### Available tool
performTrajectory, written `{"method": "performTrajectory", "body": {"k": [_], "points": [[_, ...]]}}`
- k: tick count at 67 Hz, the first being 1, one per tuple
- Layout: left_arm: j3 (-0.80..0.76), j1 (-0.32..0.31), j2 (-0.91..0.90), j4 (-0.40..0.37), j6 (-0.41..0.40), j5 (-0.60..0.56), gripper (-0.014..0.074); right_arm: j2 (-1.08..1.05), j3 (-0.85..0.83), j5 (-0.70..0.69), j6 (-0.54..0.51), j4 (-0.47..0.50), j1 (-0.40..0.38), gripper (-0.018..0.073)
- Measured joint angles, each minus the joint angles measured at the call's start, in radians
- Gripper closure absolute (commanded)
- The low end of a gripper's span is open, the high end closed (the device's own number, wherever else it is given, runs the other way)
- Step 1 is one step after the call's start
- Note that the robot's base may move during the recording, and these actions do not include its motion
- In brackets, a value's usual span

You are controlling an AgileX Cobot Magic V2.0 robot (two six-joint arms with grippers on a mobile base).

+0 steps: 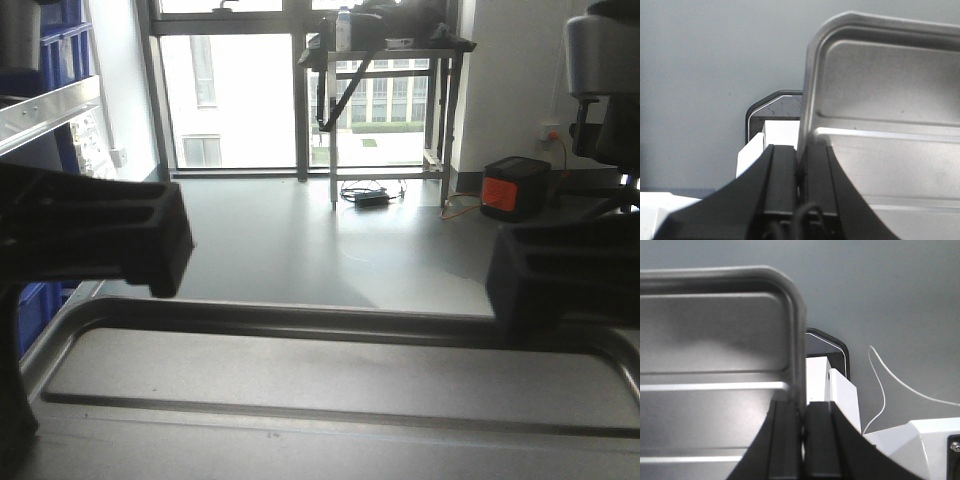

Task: Grab silver tray and stack on right shelf
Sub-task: 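Hold the silver tray in both grippers while the base drives away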

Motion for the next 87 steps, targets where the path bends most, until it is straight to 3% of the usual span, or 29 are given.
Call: {"method": "performTrajectory", "body": {"k": [87], "points": [[0.000,0.000,0.000,-0.002,0.000,0.002,0.0697,0.000,0.000,0.000,0.000,0.000,0.000,0.0489]]}}
